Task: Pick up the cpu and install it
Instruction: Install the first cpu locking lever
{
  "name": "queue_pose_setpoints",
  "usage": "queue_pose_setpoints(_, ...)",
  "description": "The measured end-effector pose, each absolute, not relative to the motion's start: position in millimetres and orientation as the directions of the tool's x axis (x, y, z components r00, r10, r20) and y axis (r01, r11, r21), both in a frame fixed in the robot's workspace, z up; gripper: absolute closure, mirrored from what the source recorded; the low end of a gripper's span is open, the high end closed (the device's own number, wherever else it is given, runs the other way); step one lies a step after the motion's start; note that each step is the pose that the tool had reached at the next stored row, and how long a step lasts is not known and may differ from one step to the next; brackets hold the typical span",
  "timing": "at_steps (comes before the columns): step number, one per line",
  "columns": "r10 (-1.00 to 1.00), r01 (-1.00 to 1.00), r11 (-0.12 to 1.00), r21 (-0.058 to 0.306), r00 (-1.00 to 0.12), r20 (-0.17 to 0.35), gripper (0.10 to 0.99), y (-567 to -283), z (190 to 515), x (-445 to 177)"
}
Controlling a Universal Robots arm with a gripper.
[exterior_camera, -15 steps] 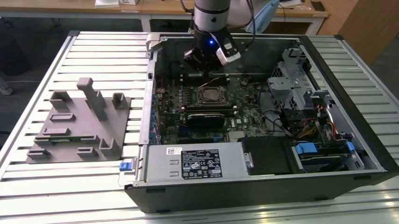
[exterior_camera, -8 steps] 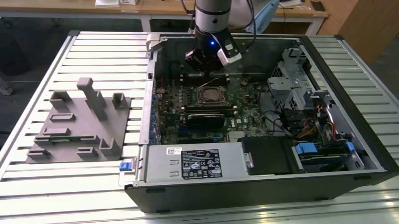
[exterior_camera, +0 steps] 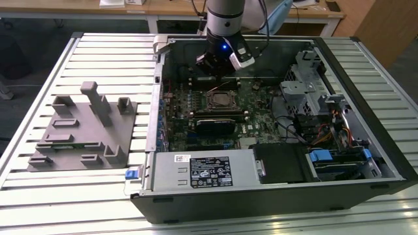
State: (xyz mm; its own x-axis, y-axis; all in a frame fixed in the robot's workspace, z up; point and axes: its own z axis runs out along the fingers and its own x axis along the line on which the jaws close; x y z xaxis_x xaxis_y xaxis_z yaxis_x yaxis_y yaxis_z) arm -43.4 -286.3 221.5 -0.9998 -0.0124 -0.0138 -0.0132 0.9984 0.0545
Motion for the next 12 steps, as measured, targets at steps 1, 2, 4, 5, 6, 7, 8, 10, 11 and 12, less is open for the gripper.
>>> queue_pose_setpoints(1, -0.012, -0.013, 0.998, 0.055, -1.000, -0.014, 0.980, -286.1, 220.9, -42.8)
queue_pose_setpoints(2, -0.012, -0.013, 0.998, 0.054, -1.000, -0.014, 0.980, -285.8, 220.4, -42.1)
queue_pose_setpoints(4, -0.012, -0.013, 0.998, 0.055, -1.000, -0.014, 0.980, -285.5, 219.3, -40.6)
queue_pose_setpoints(5, -0.012, -0.013, 0.998, 0.055, -1.000, -0.014, 0.980, -285.3, 218.8, -39.9)
queue_pose_setpoints(6, -0.012, -0.013, 0.998, 0.055, -1.000, -0.014, 0.980, -285.1, 218.4, -39.3)
queue_pose_setpoints(7, -0.012, -0.013, 0.998, 0.054, -1.000, -0.014, 0.980, -284.9, 217.9, -38.7)
queue_pose_setpoints(8, -0.012, -0.013, 0.998, 0.055, -1.000, -0.014, 0.980, -284.7, 217.5, -38.0)
queue_pose_setpoints(10, -0.012, -0.013, 0.998, 0.055, -1.000, -0.014, 0.980, -284.6, 216.5, -36.5)
queue_pose_setpoints(11, -0.012, -0.013, 0.998, 0.055, -1.000, -0.014, 0.980, -284.6, 216.0, -35.8)
queue_pose_setpoints(12, -0.012, -0.013, 0.998, 0.055, -1.000, -0.014, 0.980, -284.6, 215.6, -35.1)
